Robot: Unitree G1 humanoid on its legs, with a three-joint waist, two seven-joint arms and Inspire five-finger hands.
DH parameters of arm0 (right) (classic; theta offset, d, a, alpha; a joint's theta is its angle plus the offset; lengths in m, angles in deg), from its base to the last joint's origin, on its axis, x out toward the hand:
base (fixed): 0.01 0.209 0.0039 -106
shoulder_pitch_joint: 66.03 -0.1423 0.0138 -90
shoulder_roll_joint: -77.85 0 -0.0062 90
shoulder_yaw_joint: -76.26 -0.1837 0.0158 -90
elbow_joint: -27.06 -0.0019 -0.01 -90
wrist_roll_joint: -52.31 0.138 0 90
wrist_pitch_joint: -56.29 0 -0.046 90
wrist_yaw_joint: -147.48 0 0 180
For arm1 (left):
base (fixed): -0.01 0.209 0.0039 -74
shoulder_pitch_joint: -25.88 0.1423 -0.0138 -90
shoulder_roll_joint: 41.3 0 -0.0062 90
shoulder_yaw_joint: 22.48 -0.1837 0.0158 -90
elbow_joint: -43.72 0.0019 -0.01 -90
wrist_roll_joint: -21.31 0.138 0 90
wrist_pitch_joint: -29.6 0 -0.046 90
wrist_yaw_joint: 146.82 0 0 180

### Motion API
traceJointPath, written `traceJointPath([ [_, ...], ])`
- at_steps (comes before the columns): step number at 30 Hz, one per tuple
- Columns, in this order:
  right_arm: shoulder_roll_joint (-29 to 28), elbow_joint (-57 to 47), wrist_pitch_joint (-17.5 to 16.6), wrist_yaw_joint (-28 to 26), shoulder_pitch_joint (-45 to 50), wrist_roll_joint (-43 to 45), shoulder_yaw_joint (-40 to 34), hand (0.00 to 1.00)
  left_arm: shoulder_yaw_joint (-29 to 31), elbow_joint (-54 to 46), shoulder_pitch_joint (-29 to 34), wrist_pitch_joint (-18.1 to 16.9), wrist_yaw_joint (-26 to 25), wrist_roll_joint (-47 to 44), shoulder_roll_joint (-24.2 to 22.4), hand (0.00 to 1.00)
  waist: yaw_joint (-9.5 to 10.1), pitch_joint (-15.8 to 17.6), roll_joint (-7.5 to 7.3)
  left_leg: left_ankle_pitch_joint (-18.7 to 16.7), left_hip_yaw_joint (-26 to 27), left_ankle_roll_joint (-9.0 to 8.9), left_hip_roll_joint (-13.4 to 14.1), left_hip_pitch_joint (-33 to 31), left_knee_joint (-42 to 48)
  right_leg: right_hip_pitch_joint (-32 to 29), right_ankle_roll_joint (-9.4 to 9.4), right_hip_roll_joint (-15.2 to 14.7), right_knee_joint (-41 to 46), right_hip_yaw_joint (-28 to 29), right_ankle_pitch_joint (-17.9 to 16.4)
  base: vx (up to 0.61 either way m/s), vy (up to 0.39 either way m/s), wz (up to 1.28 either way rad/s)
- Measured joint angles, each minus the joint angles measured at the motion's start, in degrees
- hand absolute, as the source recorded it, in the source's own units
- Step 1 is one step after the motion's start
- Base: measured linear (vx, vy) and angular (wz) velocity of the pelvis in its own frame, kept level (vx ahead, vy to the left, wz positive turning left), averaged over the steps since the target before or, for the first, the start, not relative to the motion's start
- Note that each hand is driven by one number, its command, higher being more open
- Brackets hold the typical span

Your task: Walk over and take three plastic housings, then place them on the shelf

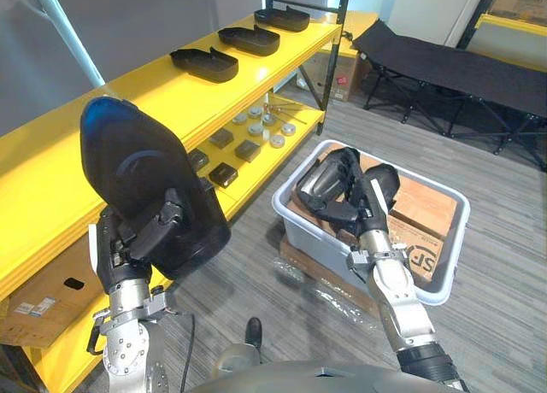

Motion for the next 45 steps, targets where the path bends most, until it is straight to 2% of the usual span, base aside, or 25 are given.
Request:
traceJointPath([
  [2,0.1,-2.3,-0.1,0.0,5.4,0.1,-4.7,1.0,-2.4,2.9,-2.9,0.7,1.2,0.0,1.9,0.0,-3.32,0.4,-0.36,1.0,-5.5,1.01,-2.7,-1.8,0.0,-2.0,-0.55,1.4,6.0,13.6,-5.6,0.03,-0.065,1.37],
  [4,0.1,-2.2,-0.1,-0.1,7.6,0.4,-7.1,1.0,-4.1,4.7,-4.3,1.5,1.9,0.0,2.5,0.0,-3.95,1.1,-0.02,1.2,-6.7,1.12,-3.3,-2.1,0.0,-2.6,-0.59,1.7,8.0,18.0,-6.3,0.06,0.0,0.74],
  [10,0.6,-6.2,-2.5,-3.4,9.6,1.3,-3.7,1.0,-9.5,5.7,-3.2,1.8,-1.9,0.4,2.5,0.0,-3.69,1.6,-0.02,1.9,-6.3,0.19,-2.9,-3.6,1.2,-2.8,-1.35,2.0,9.0,16.4,-8.6,-0.01,-0.056,0.2],
  [14,0.8,-10.4,-7.1,-5.7,9.3,1.1,1.1,1.0,-9.5,5.7,-2.0,1.8,-4.4,-1.9,1.1,0.0,-2.71,1.8,0.16,0.4,-3.4,0.14,-2.2,-3.9,4.3,-1.6,-1.58,1.7,9.9,15.8,-9.6,-0.01,-0.039,0.08],
  [18,0.8,-10.7,-7.8,-5.5,8.4,1.3,0.9,1.0,-7.8,5.7,-2.0,1.8,-4.9,-2.0,-0.1,0.0,-2.19,1.9,0.18,-0.8,-3.2,-0.07,-2.9,-4.8,6.4,-0.5,-1.83,1.1,9.4,13.1,-10.2,-0.03,-0.004,0.3],
  [19,0.5,-10.4,-7.8,-5.1,8.4,1.3,0.7,1.0,-7.2,5.8,-2.0,1.8,-5.0,-2.0,0.0,0.0,-2.26,2.4,-1.15,-2.0,-1.8,0.32,-2.9,-5.2,7.4,0.2,-2.46,-0.1,8.3,11.7,-10.6,-0.02,0.063,0.45],
  [20,0.5,-10.2,-7.9,-4.7,8.2,1.3,0.5,1.0,-6.9,5.7,-2.0,1.8,-5.1,-2.0,-0.1,0.0,-1.93,2.3,-0.86,-3.1,-1.1,1.8,-3.0,-6.4,12.0,0.4,-2.26,-0.8,8.5,11.5,-10.9,0.03,0.07,0.32],
  [21,0.4,-10.0,-7.9,-4.4,8.0,1.3,0.5,1.0,-6.4,5.7,-2.0,1.8,-5.1,-2.0,-0.1,0.0,-1.74,2.2,-0.66,-4.2,-1.0,1.23,-3.3,-7.1,13.5,0.5,-2.07,-1.0,9.0,11.3,-11.5,0.09,0.107,0.25],
  [23,-0.7,-7.4,-7.9,-2.8,6.5,1.2,0.5,1.0,-3.9,5.6,-2.1,1.8,-5.2,-2.0,-0.1,0.0,-1.42,2.8,-2.46,-8.6,-0.3,1.97,-6.1,-7.9,18.8,2.3,-1.75,-3.6,9.2,10.8,-12.8,0.15,0.15,0.13],
  [24,-1.0,-7.1,-7.9,-2.4,6.6,1.2,0.4,1.0,-3.5,5.4,-2.2,1.8,-5.2,-2.0,-0.1,0.0,-1.05,2.6,-2.57,-9.7,0.0,2.23,-6.6,-8.0,19.9,2.9,-1.85,-4.2,9.0,10.6,-12.9,0.17,0.12,0.02],
  [25,-1.2,-6.5,-7.9,-1.6,6.4,1.0,-0.4,1.0,-2.7,5.1,-2.7,1.8,-5.2,-1.9,-0.4,0.0,-1.18,2.4,-2.53,-11.8,-0.4,3.01,-7.3,-8.4,21.5,1.6,-2.31,-5.1,15.1,11.7,-12.3,0.22,0.132,0.41],
  [26,-1.5,-5.7,-7.9,-0.7,6.4,0.4,-1.0,1.0,-2.5,5.0,-3.6,1.8,-5.2,-1.7,-0.7,0.0,-1.95,2.3,-2.1,-12.6,-2.0,3.73,-8.1,-8.7,22.7,-4.0,-6.33,-6.7,27.3,13.7,-9.6,0.22,0.135,0.56],
  [27,-1.7,-5.1,-7.9,-0.4,6.3,0.0,-1.2,1.0,-2.5,4.8,-4.0,1.8,-5.1,-1.7,-0.6,0.0,-2.21,2.4,-2.23,-12.9,-2.5,4.09,-8.5,-8.4,22.7,-7.0,-8.4,-7.4,33.2,15.0,-6.9,0.26,0.191,0.68],
  [28,-2.2,-3.7,-7.9,0.6,6.2,-0.1,-1.6,1.0,-2.4,4.2,-4.6,1.8,-5.2,-1.3,-0.2,0.0,-2.34,3.0,-3.04,-13.4,-3.6,4.68,-9.3,-6.2,21.5,-11.6,-9.89,-8.2,42.1,18.7,0.9,0.2,0.128,0.38],
  [29,-2.4,-3.0,-7.9,0.7,6.1,-0.1,-1.6,1.0,-2.3,3.9,-4.6,1.8,-5.4,-1.3,-0.1,0.0,-2.45,3.1,-3.18,-13.6,-4.1,5.02,-9.4,-4.9,20.6,-13.1,-8.56,-7.9,45.4,20.6,2.7,0.29,0.122,0.38],
  [30,-2.7,-2.9,-7.9,0.7,6.3,-0.6,-1.5,1.0,-2.0,3.6,-4.7,1.8,-6.4,-1.3,0.3,0.0,-2.78,3.3,-2.69,-14.2,-5.6,6.02,-9.5,-3.0,19.8,-15.9,-7.6,-6.1,48.8,22.6,-0.1,0.31,0.084,0.4],
  [31,-2.7,-3.3,-8.0,0.6,6.1,-1.4,-1.5,1.0,-1.8,3.4,-4.8,1.8,-7.1,-1.4,0.3,0.0,-3.61,3.3,-2.68,-14.7,-7.1,6.51,-9.2,-1.2,19.2,-17.9,-7.17,-3.9,47.6,22.5,-3.4,0.31,0.083,0.41],
  [34,-2.7,-6.5,-8.2,0.0,6.8,-1.4,-2.4,1.0,-2.1,3.1,-5.1,1.8,-8.3,-1.6,0.3,0.0,-3.71,3.8,-1.78,-15.7,-9.0,6.54,-9.2,3.0,16.4,-22.2,-6.34,0.1,35.5,22.0,-6.1,0.29,0.036,0.33],
  [36,-2.7,-10.9,-9.1,-1.3,8.2,0.4,-3.9,1.0,-3.6,2.1,-5.1,1.8,-8.6,-1.7,0.3,0.0,-4.11,3.9,-1.22,-17.5,-11.3,5.87,-9.2,5.5,16.8,-23.9,-4.02,2.7,23.1,23.9,-4.3,0.32,-0.031,0.58],
  [38,-2.7,-14.5,-10.8,-2.6,10.0,5.0,-4.5,1.0,-4.8,0.7,-5.1,1.5,-8.5,-1.7,0.2,0.0,-4.53,3.5,-1.64,-19.5,-14.4,5.1,-10.3,6.8,17.9,-23.8,-1.95,3.4,15.2,27.2,-2.4,0.36,-0.104,0.96],
  [40,-2.7,-17.5,-12.8,-3.5,10.2,7.5,-4.5,1.0,-5.8,-1.1,-5.2,1.5,-8.6,-1.6,-0.2,0.0,-5.47,2.0,-3.88,-24.5,-17.9,5.44,-11.9,8.6,20.9,-21.5,-3.54,2.2,10.6,28.2,1.3,0.52,-0.262,1.05],
  [41,-2.6,-17.9,-13.4,-3.5,10.2,7.6,-4.5,1.0,-5.9,-1.3,-5.2,1.4,-8.6,-1.5,-0.2,0.0,-5.37,1.4,-4.32,-26.7,-17.5,5.57,-11.6,8.9,22.2,-20.4,-3.56,2.1,9.7,27.8,3.2,0.39,-0.231,0.73],
  [42,-2.3,-17.9,-13.8,-3.6,10.2,7.7,-4.4,1.0,-6.0,-1.2,-4.9,1.3,-8.8,-1.5,-0.6,0.0,-5.21,0.7,-3.79,-29.7,-15.7,4.55,-9.3,9.7,23.9,-18.5,-3.31,2.4,9.9,25.5,6.8,0.51,-0.288,0.62],
  [43,-2.0,-17.8,-13.8,-3.7,10.2,8.2,-3.9,1.0,-5.9,-1.1,-3.7,1.3,-9.3,-1.6,-1.2,0.0,-4.79,-0.2,-2.36,-30.0,-12.7,1.55,-5.2,10.9,27.5,-15.1,-4.63,4.5,9.8,23.3,4.2,0.49,-0.269,0.64],
  [45,-1.6,-17.8,-13.9,-4.3,9.5,10.2,-4.0,1.0,-6.0,-0.9,-3.3,1.4,-9.4,-1.6,-1.9,0.0,-4.37,0.5,-0.54,-27.8,-8.5,-1.94,-3.3,5.0,44.1,-11.2,-5.67,6.0,9.0,21.5,2.6,0.45,-0.214,0.36],
])
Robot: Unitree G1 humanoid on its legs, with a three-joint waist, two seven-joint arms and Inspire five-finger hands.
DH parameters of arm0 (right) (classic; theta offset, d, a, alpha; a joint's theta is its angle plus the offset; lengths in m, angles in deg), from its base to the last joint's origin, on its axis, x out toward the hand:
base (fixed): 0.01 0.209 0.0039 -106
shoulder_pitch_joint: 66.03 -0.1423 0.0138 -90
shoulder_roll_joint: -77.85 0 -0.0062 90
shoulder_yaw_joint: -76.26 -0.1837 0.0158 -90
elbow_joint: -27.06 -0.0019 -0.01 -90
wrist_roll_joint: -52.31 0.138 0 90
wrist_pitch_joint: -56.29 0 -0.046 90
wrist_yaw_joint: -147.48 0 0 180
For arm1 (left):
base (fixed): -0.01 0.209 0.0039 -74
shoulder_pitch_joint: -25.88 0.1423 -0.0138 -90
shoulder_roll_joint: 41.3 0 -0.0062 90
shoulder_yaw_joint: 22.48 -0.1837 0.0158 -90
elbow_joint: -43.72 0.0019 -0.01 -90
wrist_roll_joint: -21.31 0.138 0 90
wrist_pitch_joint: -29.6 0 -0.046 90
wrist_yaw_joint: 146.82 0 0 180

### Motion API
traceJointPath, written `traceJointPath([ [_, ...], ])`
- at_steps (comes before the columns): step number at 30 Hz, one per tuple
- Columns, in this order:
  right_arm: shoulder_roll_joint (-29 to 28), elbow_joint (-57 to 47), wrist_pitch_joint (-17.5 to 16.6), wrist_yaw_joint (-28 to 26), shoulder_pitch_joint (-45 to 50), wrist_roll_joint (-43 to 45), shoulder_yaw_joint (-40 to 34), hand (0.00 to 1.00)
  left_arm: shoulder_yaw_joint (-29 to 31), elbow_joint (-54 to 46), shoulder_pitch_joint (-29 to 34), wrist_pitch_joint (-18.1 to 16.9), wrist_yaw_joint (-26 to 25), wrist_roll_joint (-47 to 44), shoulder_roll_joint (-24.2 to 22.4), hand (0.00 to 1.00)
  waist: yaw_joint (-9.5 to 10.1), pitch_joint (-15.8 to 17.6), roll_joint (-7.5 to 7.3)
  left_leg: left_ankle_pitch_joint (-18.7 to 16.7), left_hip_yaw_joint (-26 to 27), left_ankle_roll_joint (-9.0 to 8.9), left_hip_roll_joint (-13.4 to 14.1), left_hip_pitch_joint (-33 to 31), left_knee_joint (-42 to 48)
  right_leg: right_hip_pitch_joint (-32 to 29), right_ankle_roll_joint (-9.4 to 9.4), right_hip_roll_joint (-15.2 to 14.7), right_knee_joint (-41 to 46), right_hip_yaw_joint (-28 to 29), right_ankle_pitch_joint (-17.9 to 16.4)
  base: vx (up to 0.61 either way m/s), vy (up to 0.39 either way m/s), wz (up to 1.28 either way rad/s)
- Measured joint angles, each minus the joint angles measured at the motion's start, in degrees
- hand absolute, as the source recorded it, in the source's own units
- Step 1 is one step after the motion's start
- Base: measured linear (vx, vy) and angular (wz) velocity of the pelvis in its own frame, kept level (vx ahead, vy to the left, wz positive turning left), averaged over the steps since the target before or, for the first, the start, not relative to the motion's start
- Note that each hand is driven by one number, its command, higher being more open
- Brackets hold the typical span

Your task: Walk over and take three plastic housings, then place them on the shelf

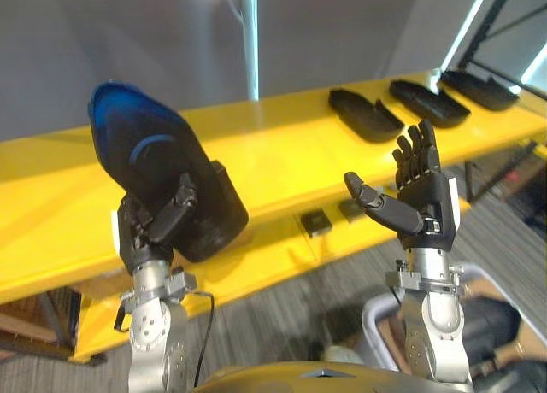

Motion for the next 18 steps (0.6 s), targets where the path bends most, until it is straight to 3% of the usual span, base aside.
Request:
traceJointPath([
  [1,0.2,0.0,-0.1,-0.4,-0.4,0.1,-0.2,1.0,0.1,0.1,0.0,0.1,0.0,0.0,-0.2,0.0,0.74,0.6,0.62,2.7,2.1,-2.53,1.8,-3.9,8.2,2.3,-0.35,0.3,-1.7,-0.7,-0.2,0.52,-0.177,0.16],
  [2,0.1,0.1,-0.1,-0.9,-0.5,0.1,-1.1,1.0,0.1,0.1,-0.1,0.1,0.4,0.0,0.0,0.0,1.38,0.7,1.15,1.6,7.2,-2.09,6.6,-8.2,12.8,6.2,-0.4,0.5,-5.2,-1.3,-0.2,0.52,-0.155,0.13],
  [3,-0.1,0.0,-0.2,-1.2,-0.6,0.1,-1.6,1.0,0.0,0.1,-0.2,0.1,0.4,0.0,-0.1,0.0,1.63,0.7,1.12,1.1,9.0,-2.15,8.7,-8.9,11.5,7.6,-0.4,0.4,-6.4,-1.5,-0.2,0.41,-0.109,0.12],
  [5,-0.3,0.0,-1.4,-1.5,-1.2,0.1,-4.0,1.0,-1.6,0.8,-1.8,0.1,1.0,0.3,-0.1,0.0,2.15,0.5,1.41,2.0,14.1,-2.54,15.2,-9.4,-3.4,11.9,-0.4,-0.5,-9.6,-2.7,-0.2,0.37,-0.024,0.18],
  [6,-0.1,0.0,-1.5,-1.5,-1.5,0.1,-4.7,1.0,-2.4,0.9,-2.3,0.1,1.0,0.3,-0.1,0.0,2.15,0.4,1.66,3.6,14.9,-2.4,16.0,-9.2,-8.1,12.4,-0.39,-0.8,-9.6,-2.9,-0.3,0.33,0.096,0.09],
  [8,0.5,-0.3,-1.7,-1.0,-2.6,-0.2,-6.3,1.0,-4.3,1.0,-3.7,0.1,1.6,0.5,0.0,0.0,2.16,0.2,2.01,13.2,16.7,-1.98,16.2,-7.3,-19.8,13.6,0.95,-2.2,-8.8,-2.4,-1.1,0.27,0.164,-0.12],
  [9,1.4,-2.0,-1.8,0.5,-2.8,-0.3,-6.6,1.0,-5.8,0.9,-4.8,-0.1,2.0,0.6,0.0,0.0,2.11,-0.7,3.27,21.0,16.7,-3.41,16.2,-7.3,-23.7,13.5,3.53,-2.4,-7.6,-2.1,-2.8,0.3,0.252,-0.11],
  [10,1.0,-2.6,-2.3,1.1,-3.1,-0.3,-6.6,1.0,-6.3,1.2,-5.9,-0.1,2.7,1.3,0.6,0.0,1.53,-1.7,2.71,18.8,17.3,-4.53,14.9,-5.8,-25.4,13.3,4.76,-3.8,-6.9,-1.5,-4.0,0.3,0.26,0.0],
  [12,-0.7,-3.3,-2.2,1.4,-3.8,-0.2,-6.2,1.0,-6.8,1.6,-7.8,0.0,4.4,2.5,1.8,0.0,0.53,-1.5,-0.93,19.7,19.2,-3.34,11.9,-3.2,-29.7,12.5,5.45,-6.8,-5.9,-0.8,-3.6,0.23,0.211,-0.04],
  [14,-2.0,-4.5,-2.2,1.1,-3.9,0.1,-6.1,1.0,-7.2,1.6,-8.4,1.1,5.9,2.8,2.7,0.0,0.44,-1.9,-3.0,19.9,20.4,-3.11,10.8,-1.6,-32.0,12.5,6.45,-7.9,-5.8,-0.8,-2.7,0.17,0.149,-0.16],
  [18,-3.3,-6.2,-2.1,-0.2,-4.0,0.0,-6.0,1.0,-7.8,1.6,-8.7,4.7,8.6,2.8,3.4,0.0,-0.24,-2.4,-3.63,20.1,21.8,-2.93,10.3,2.0,-35.8,13.4,7.48,-7.9,-5.8,-0.7,-0.3,0.11,0.071,-0.09],
])
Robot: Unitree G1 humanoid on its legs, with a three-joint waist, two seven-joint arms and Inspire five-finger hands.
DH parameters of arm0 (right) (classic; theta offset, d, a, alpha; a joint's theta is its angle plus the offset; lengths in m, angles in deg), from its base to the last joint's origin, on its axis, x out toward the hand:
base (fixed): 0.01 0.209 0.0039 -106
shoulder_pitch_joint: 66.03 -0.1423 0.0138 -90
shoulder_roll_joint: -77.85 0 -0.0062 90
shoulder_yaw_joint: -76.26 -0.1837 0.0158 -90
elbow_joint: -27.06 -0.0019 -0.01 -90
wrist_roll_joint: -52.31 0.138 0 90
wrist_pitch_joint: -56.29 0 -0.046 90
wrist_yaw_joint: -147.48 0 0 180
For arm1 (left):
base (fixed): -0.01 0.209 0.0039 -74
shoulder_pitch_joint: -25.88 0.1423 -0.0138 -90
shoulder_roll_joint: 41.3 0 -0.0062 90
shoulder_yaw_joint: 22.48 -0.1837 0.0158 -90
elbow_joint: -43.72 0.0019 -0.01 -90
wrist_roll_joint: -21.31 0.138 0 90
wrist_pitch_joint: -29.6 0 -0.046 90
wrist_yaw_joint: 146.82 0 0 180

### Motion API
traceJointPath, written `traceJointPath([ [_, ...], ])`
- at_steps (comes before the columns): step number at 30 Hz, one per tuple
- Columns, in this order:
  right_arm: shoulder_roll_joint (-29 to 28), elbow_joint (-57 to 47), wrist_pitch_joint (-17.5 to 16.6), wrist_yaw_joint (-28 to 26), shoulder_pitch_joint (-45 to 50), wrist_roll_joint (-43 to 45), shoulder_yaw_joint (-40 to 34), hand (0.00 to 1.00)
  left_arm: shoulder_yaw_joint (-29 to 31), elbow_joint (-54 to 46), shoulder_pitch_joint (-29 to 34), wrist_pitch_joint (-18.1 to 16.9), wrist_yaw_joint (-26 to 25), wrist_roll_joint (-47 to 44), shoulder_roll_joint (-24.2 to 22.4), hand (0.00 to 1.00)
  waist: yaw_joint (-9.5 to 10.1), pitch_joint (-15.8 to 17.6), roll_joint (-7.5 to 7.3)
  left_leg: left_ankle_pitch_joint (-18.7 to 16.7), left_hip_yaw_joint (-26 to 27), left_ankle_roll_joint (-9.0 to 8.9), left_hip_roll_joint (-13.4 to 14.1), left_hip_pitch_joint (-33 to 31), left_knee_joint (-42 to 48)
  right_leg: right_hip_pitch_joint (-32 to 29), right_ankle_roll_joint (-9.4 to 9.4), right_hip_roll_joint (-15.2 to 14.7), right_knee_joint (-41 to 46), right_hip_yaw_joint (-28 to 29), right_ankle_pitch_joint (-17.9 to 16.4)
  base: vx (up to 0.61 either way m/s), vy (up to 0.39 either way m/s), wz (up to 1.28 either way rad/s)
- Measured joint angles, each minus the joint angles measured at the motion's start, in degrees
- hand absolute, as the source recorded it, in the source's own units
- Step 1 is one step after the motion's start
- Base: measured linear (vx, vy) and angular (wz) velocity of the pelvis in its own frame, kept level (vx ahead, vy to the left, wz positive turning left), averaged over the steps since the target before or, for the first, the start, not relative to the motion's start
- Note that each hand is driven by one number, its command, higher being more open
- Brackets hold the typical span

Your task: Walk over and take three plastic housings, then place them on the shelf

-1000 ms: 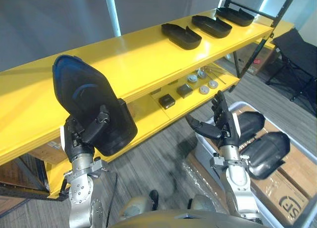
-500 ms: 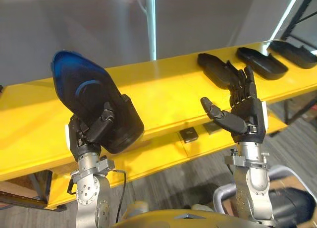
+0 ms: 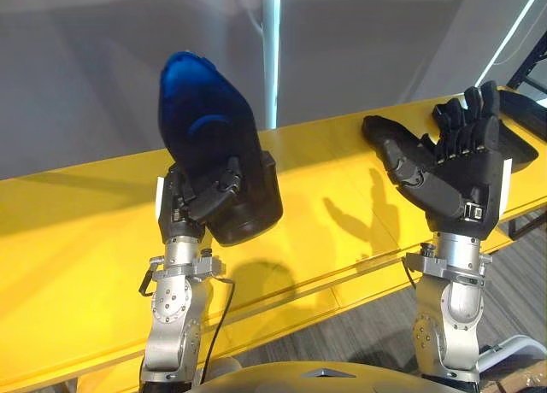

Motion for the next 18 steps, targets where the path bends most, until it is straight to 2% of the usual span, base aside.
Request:
traceJointPath([
  [3,-0.1,0.0,0.6,-0.4,0.0,-0.1,0.8,1.0,-2.9,0.3,-2.8,4.3,1.3,-0.3,0.4,0.0,-0.58,-0.3,0.13,1.0,1.1,0.04,-0.1,1.6,-2.8,0.0,-0.01,0.1,-0.1,0.0,1.0,0.04,0.016,-0.12],
  [5,-0.1,-0.1,2.2,-0.8,0.1,-0.2,2.2,1.0,-6.4,1.4,-7.6,9.1,1.6,-0.9,1.5,0.0,-0.99,-0.4,0.25,1.7,2.3,0.1,-0.2,2.8,-4.5,-0.2,0.39,0.1,-0.4,0.4,1.5,0.01,0.016,-0.2],
  [6,-0.1,-0.1,2.6,-1.2,0.1,-0.3,2.5,1.0,-7.3,1.9,-8.8,10.2,1.5,-1.0,1.7,0.0,-1.04,-0.4,0.26,1.8,2.7,0.09,-0.2,3.3,-4.8,-0.2,0.56,0.1,-0.4,0.7,1.6,-0.01,0.015,-0.33],
  [10,0.0,-0.9,4.1,-3.2,0.6,-0.6,5.1,1.0,-9.9,10.3,-17.4,15.3,-1.1,-1.4,1.9,0.0,-2.87,-1.0,0.97,2.8,5.1,0.15,-0.2,4.9,-7.1,-1.1,0.86,0.2,-0.5,2.6,2.2,-0.03,0.011,-0.27],
  [12,0.1,-1.7,4.8,-4.4,1.4,-0.5,6.2,1.0,-9.9,18.0,-21.9,18.3,-4.5,-1.3,2.0,0.0,-4.2,-1.0,1.04,3.3,7.0,0.11,-0.4,5.5,-8.1,-2.1,0.94,0.2,-0.7,3.5,2.3,-0.05,0.004,-0.43],
  [15,0.3,-1.9,5.3,-5.6,1.8,-0.5,6.3,1.0,-7.9,22.4,-24.9,19.5,-6.9,-2.6,1.7,0.0,-5.4,-1.0,1.04,3.4,8.2,0.14,-0.4,5.5,-8.3,-2.4,1.08,0.2,-1.5,4.8,2.4,-0.07,-0.008,-0.23],
  [18,1.1,-1.9,5.6,-7.0,2.1,-0.4,6.5,1.0,-6.4,26.6,-28.8,20.5,-9.1,-3.0,1.7,0.0,-5.55,-1.0,1.17,2.9,9.2,0.08,-0.3,5.3,-8.4,-2.8,1.09,0.2,-2.3,5.4,2.4,-0.08,-0.012,-0.22],
])
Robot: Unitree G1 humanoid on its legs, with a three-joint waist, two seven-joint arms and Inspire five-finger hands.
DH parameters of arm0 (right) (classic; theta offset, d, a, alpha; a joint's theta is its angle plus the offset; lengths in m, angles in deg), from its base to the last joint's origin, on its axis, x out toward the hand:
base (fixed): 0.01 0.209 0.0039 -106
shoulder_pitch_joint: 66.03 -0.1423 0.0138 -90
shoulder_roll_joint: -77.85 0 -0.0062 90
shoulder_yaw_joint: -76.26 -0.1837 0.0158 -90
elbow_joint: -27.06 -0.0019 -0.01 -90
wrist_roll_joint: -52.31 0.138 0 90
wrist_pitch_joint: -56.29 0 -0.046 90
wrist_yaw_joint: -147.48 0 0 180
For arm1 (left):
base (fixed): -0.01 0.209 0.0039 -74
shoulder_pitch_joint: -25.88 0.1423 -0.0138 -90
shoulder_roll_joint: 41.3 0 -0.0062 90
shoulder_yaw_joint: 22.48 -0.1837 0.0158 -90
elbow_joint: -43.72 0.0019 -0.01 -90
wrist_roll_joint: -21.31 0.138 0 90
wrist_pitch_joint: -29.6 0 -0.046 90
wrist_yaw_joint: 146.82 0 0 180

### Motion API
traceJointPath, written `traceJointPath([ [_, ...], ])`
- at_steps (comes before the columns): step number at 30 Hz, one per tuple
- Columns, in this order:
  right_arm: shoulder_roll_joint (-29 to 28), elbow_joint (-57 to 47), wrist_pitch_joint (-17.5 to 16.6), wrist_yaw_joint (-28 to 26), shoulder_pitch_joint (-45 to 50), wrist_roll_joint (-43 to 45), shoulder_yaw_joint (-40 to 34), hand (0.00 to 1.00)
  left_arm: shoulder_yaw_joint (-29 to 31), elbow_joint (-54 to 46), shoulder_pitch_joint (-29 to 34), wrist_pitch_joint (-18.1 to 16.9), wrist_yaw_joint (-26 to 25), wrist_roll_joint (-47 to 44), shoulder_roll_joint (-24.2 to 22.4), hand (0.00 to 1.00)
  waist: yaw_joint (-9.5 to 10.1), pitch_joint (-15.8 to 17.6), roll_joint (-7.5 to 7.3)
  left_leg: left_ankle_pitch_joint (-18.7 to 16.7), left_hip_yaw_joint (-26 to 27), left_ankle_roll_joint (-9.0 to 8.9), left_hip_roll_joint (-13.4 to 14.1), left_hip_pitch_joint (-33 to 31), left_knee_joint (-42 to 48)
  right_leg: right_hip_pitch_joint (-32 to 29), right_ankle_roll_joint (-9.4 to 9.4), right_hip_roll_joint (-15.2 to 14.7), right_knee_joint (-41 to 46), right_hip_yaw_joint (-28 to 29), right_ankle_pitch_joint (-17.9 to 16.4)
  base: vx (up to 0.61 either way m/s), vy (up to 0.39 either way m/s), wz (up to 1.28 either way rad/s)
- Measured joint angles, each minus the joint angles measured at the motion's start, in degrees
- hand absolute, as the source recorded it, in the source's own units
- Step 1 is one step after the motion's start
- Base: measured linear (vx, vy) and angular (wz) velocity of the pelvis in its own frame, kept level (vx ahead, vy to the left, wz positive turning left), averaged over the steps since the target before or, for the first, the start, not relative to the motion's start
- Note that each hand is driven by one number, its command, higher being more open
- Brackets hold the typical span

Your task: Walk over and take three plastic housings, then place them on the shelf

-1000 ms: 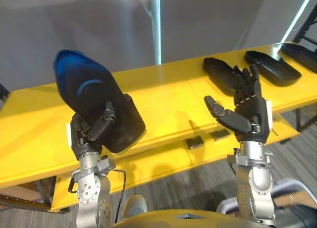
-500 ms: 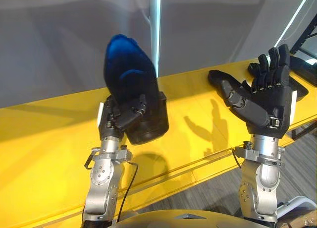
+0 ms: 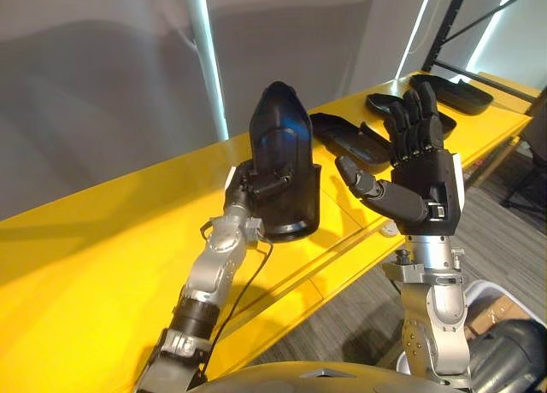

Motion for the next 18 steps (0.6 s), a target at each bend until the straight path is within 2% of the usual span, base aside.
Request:
traceJointPath([
  [3,0.2,0.0,0.7,-2.2,0.3,0.0,0.3,1.0,1.8,4.3,-3.1,0.2,-2.3,-0.4,0.0,0.0,-0.33,-0.1,0.54,0.1,1.0,0.01,0.3,-0.2,0.0,-0.1,-0.25,0.3,-1.2,0.6,0.2,-0.1,-0.03,-0.14],
  [5,0.6,0.0,0.8,-3.2,0.4,0.0,0.5,1.0,3.6,7.5,-4.9,0.4,-4.1,-2.5,0.0,0.0,-1.24,-0.4,1.49,0.3,1.1,-0.01,0.8,-0.9,-0.1,-0.3,-0.71,0.8,-2.0,0.5,0.5,-0.09,-0.042,0.0],
  [12,2.4,0.3,0.8,-3.9,0.4,0.0,1.2,1.0,7.9,12.8,-7.7,1.5,-9.4,-4.9,-0.1,0.0,-1.94,-0.3,2.98,2.7,1.7,-0.7,2.4,-3.2,-0.1,-1.9,-1.62,2.5,-4.1,-0.8,0.2,-0.08,-0.056,-0.02],
  [13,2.4,0.5,0.9,-3.9,0.4,0.1,1.3,1.0,8.5,14.0,-7.7,3.2,-10.5,-4.8,-0.2,1.0,-2.26,-0.5,3.27,3.7,1.8,-0.7,2.9,-3.2,-0.1,-2.0,-1.88,2.9,-3.9,-0.9,0.1,-0.07,-0.031,0.0],
  [18,2.4,0.5,1.1,-3.9,0.4,0.2,2.4,1.0,9.9,17.3,-9.7,5.9,-12.4,-4.5,-0.2,1.0,-2.91,-0.5,3.13,4.7,2.0,-0.58,3.3,-3.8,-0.1,-3.0,-2.3,3.2,-3.9,-0.8,-0.3,-0.07,-0.016,-0.01],
])
